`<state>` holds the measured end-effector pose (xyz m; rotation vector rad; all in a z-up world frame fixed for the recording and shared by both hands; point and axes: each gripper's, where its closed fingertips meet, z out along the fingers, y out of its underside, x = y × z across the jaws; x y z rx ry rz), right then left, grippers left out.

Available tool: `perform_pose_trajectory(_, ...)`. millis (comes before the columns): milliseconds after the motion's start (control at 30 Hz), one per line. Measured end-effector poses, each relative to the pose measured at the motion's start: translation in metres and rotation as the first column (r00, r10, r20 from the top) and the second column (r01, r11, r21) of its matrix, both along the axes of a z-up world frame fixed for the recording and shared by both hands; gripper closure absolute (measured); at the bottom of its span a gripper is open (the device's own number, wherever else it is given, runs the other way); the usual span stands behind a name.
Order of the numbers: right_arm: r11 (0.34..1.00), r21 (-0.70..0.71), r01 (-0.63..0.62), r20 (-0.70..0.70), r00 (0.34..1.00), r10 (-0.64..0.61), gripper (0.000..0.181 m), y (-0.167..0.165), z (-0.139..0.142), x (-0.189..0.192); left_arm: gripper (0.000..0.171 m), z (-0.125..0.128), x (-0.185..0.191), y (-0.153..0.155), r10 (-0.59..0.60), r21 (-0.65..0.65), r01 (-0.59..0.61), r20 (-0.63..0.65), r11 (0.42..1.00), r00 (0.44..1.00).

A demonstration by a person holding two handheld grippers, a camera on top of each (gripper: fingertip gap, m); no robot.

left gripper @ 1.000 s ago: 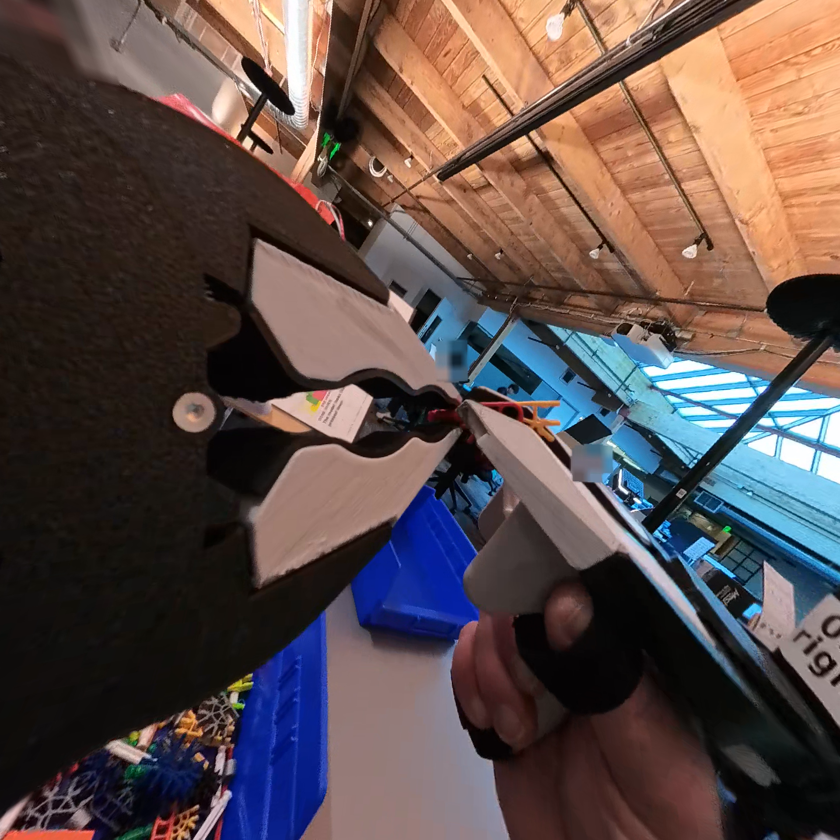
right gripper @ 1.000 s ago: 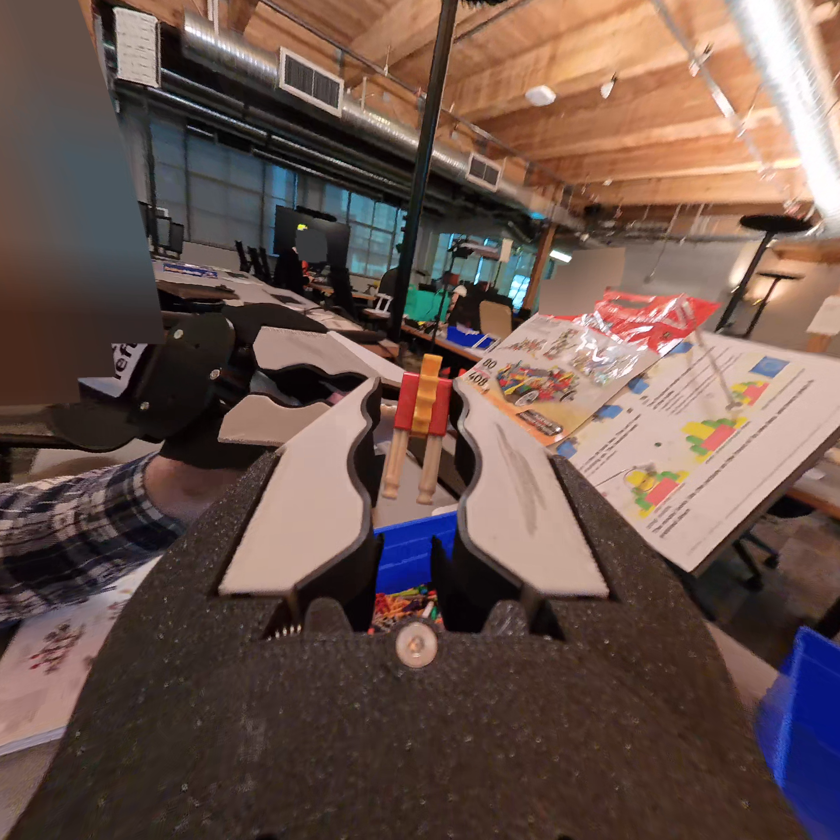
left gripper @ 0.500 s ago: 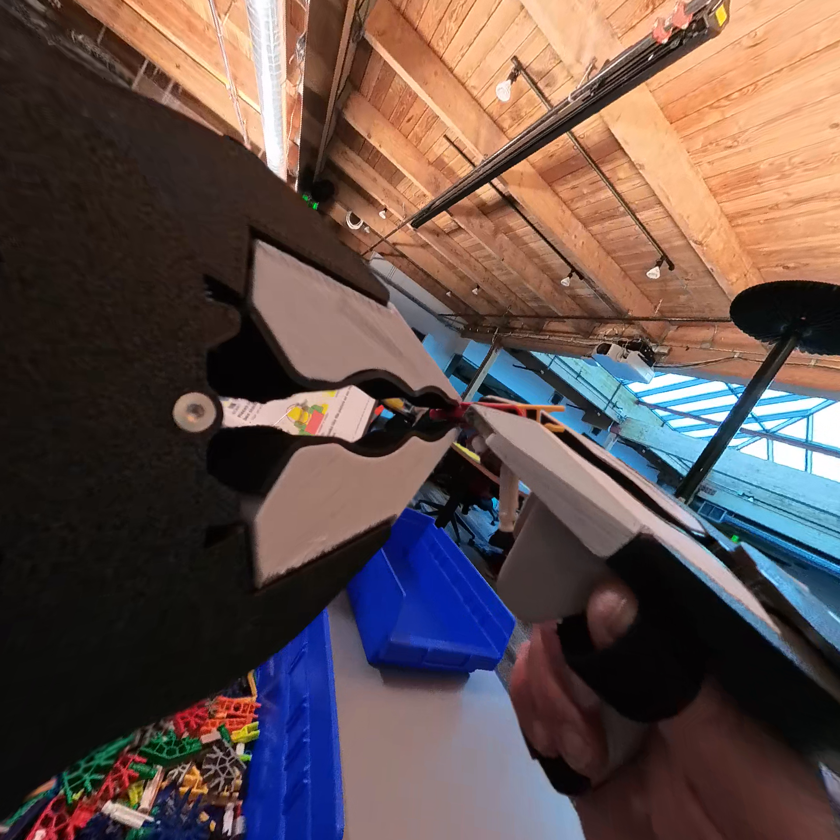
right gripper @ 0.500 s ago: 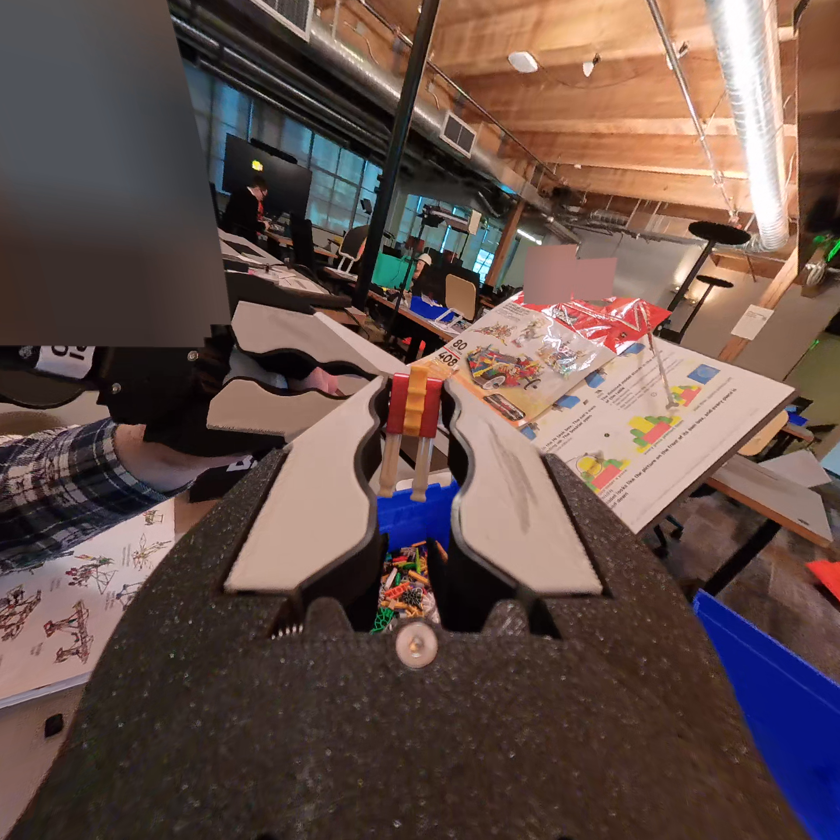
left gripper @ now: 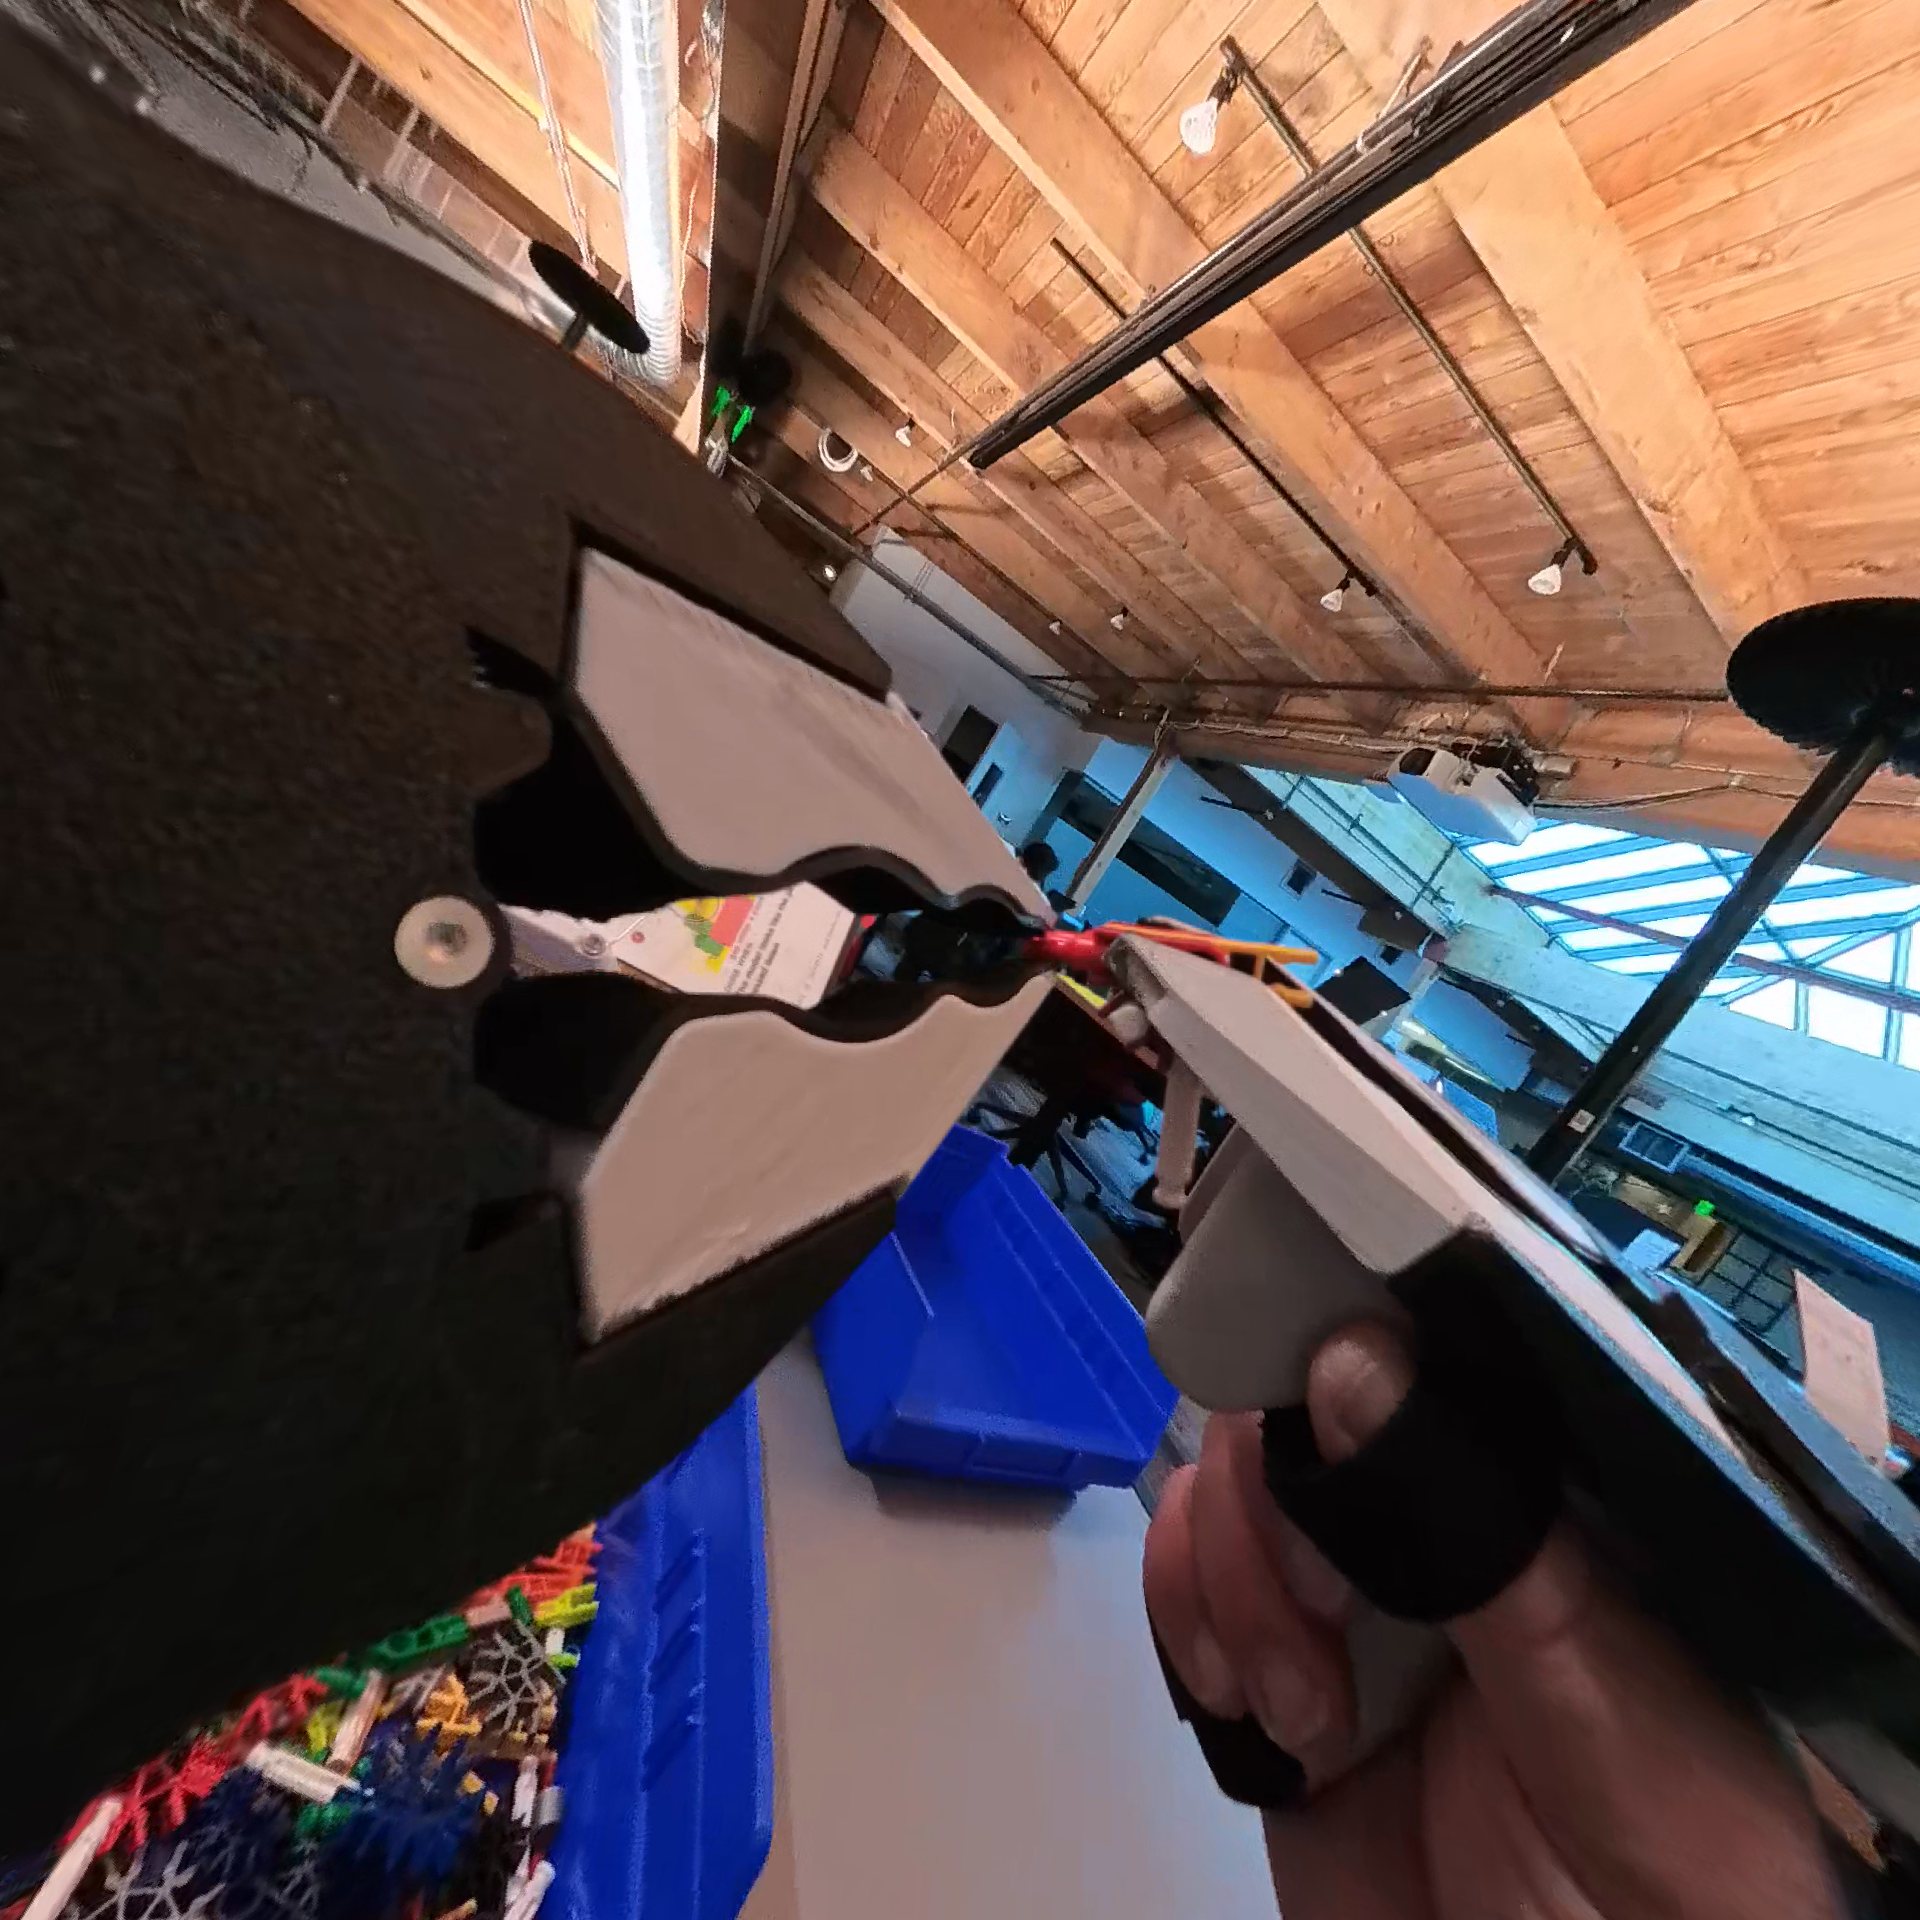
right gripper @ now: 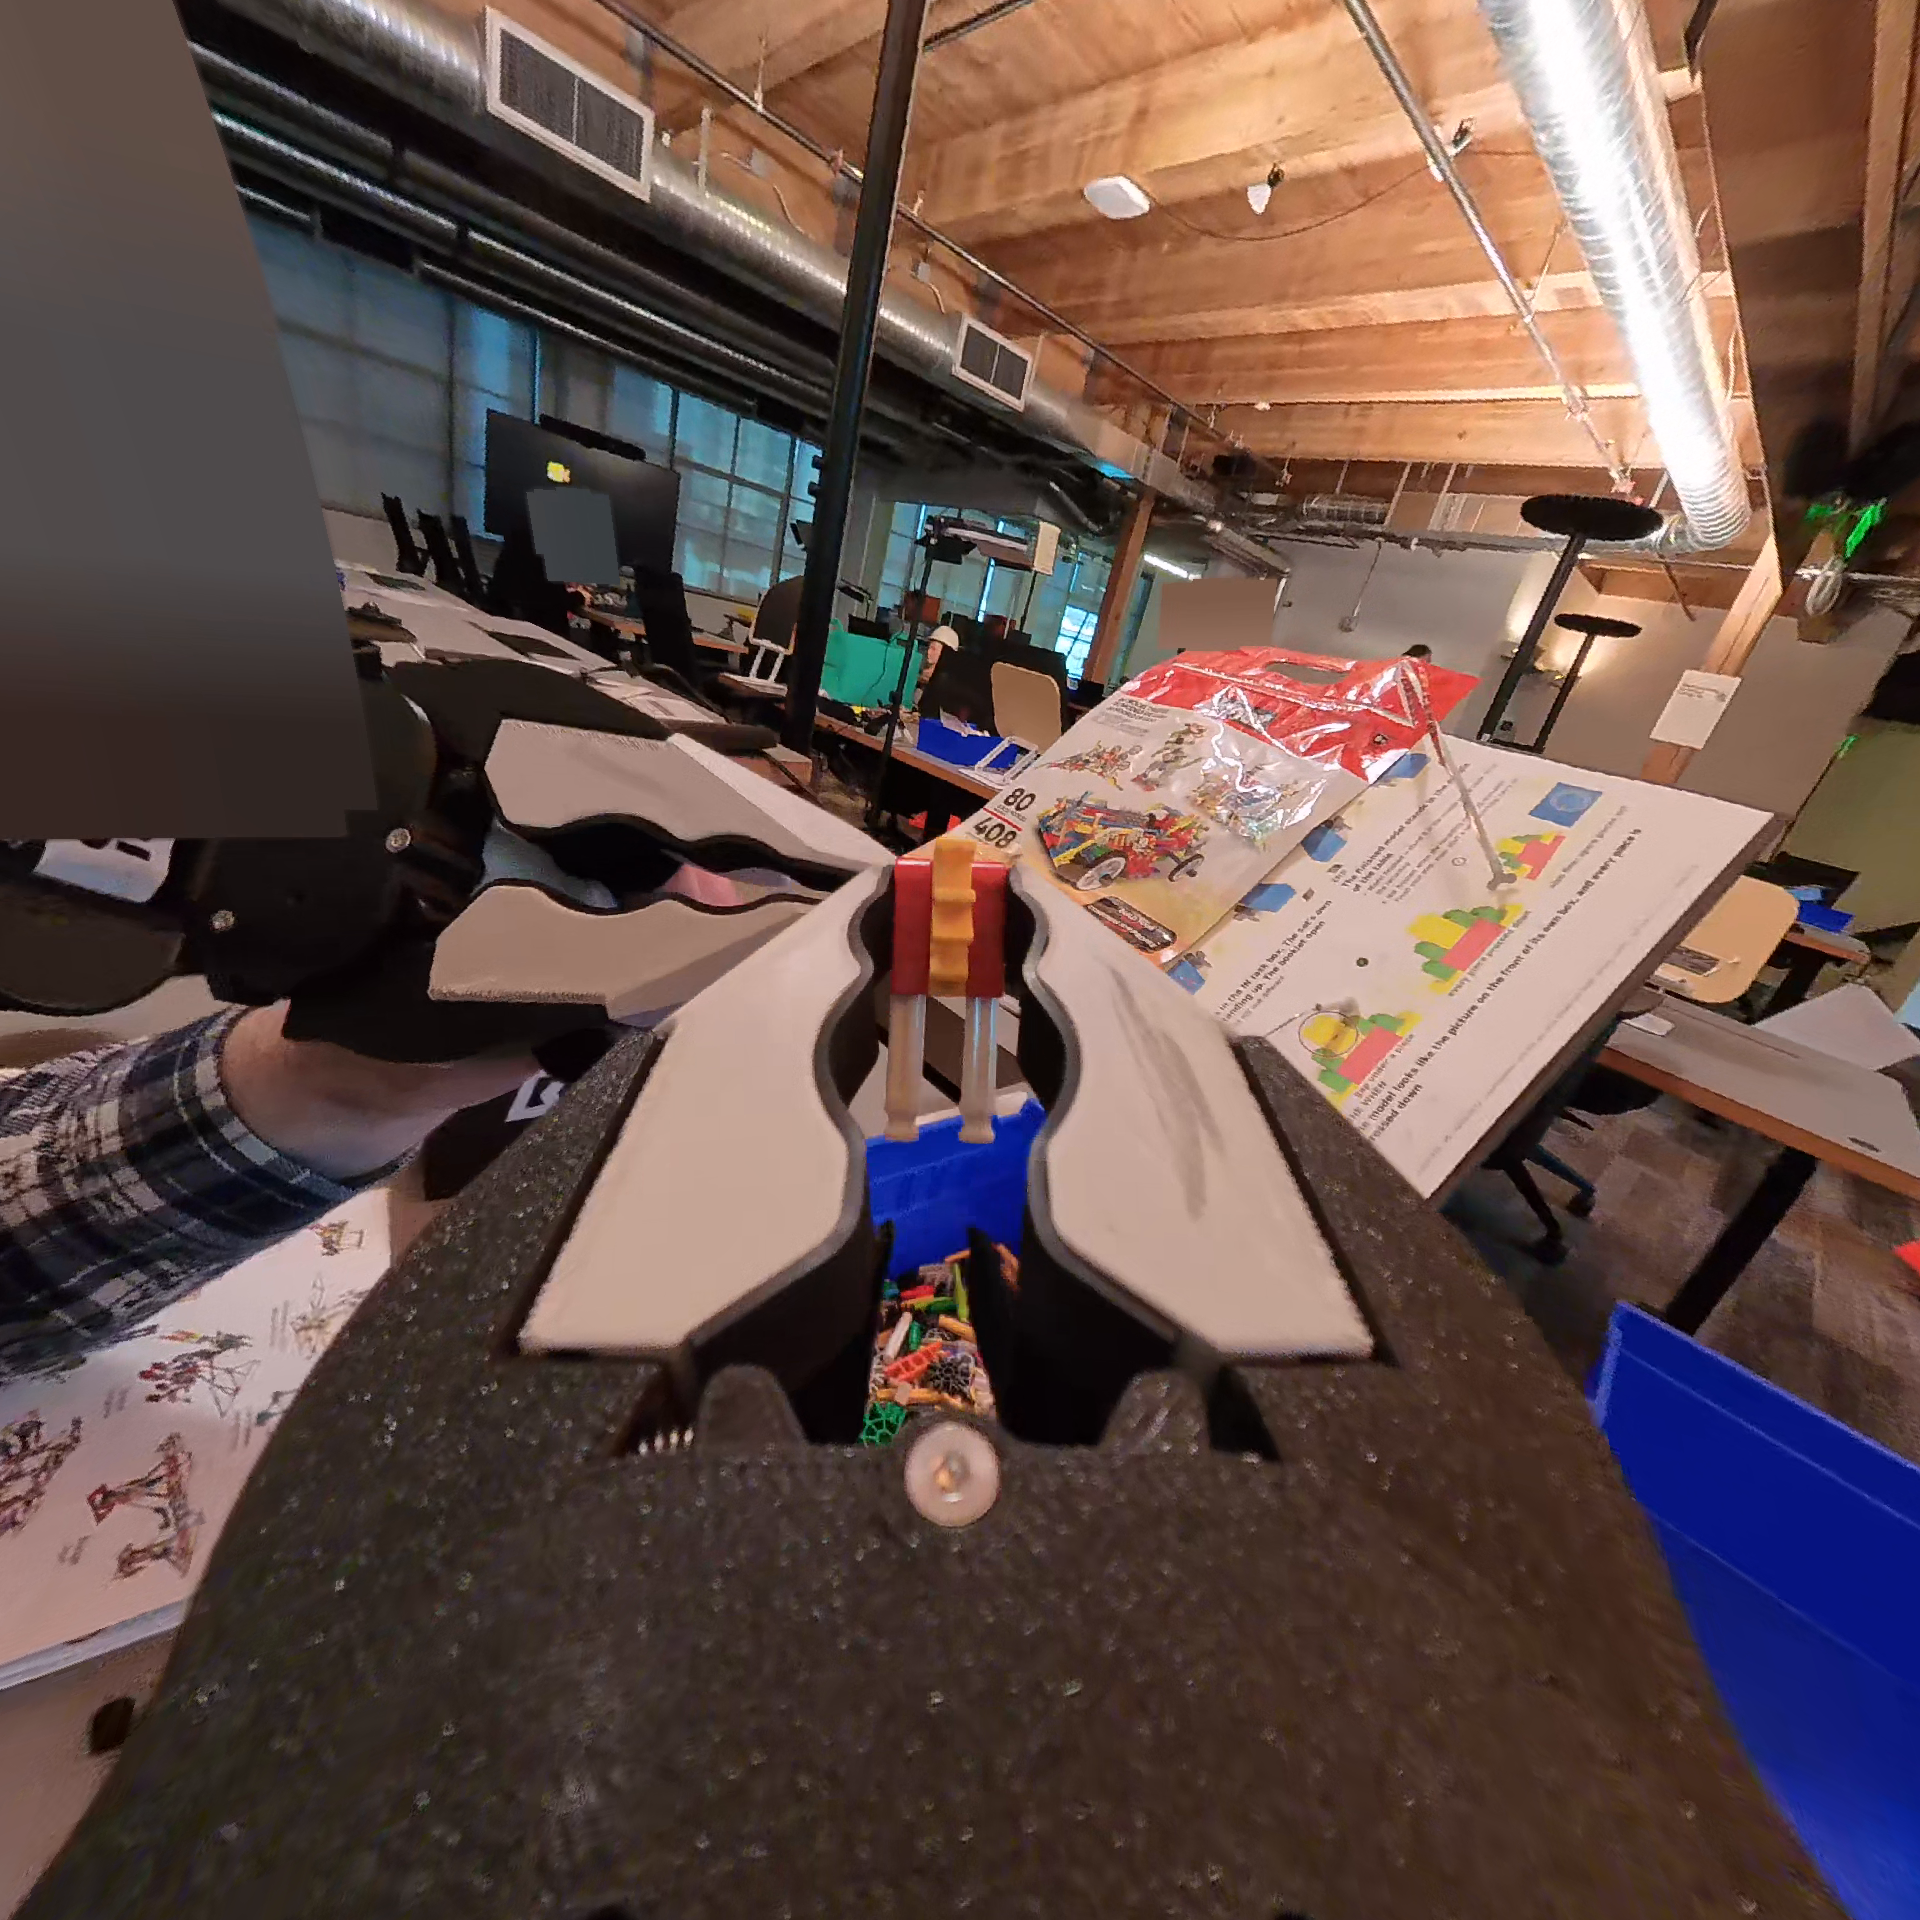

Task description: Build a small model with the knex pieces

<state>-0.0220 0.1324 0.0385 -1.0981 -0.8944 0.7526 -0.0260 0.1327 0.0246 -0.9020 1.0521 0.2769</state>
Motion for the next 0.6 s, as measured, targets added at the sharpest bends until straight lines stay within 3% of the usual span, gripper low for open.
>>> perform_pose_trajectory(233, 1.0, -0.013, 0.009, 0.018, 1.0, -0.009, 0.162, 0.008, -0.007, -0.001, 0.163, -0.01, 0.0, 0.009, 0.024, -0.014, -0.024, -0.027, 1.0, 0.999)
perform_pose_trajectory(333, 1.0, -0.016, 0.02, 0.037, 0.999, -0.019, 0.162, 0.013, -0.012, -0.003, 0.171, -0.013, -0.004, 0.015, 0.057, -0.018, -0.058, -0.037, 0.998, 0.998)
perform_pose_trajectory(600, 0.979, 0.104, 0.175, 0.16, 0.969, -0.19, 0.162, 0.039, -0.031, -0.017, 0.171, -0.033, -0.018, 0.041, 0.149, -0.144, -0.154, -0.048, 0.977, 0.988)
